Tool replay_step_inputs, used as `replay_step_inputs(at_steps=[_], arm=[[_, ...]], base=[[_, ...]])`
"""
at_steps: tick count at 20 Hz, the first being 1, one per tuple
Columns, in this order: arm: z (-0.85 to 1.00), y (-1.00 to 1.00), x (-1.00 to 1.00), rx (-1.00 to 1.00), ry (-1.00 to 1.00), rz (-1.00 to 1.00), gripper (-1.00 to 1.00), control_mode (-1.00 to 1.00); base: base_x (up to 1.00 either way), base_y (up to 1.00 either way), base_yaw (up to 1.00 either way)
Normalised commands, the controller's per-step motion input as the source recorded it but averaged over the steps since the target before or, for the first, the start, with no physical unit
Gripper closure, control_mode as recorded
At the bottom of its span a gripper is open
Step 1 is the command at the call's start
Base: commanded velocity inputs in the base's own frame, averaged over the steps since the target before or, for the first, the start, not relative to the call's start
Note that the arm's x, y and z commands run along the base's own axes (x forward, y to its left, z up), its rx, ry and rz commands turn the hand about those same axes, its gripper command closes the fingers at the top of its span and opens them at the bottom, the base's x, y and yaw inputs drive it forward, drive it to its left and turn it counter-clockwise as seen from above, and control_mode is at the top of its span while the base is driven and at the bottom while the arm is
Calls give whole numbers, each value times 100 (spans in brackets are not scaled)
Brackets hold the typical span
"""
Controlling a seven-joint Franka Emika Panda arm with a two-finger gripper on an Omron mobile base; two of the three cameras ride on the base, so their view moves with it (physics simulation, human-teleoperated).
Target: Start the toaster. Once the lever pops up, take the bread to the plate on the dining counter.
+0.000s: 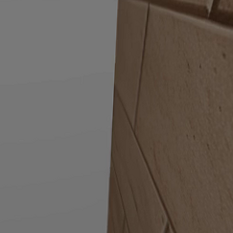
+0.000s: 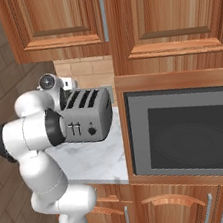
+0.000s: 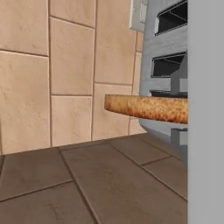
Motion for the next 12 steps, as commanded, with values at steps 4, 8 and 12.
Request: replay_step_inputs(at_steps=[4,8,12], arm=[[27,0,-33,0,-19,0,100,-100],[19,0,-56,0,-20,0,100,-100],[32,-3,-49,0,-13,0,100,-100]], base=[[0,0,0],[0,0,0],[0,0,0]])
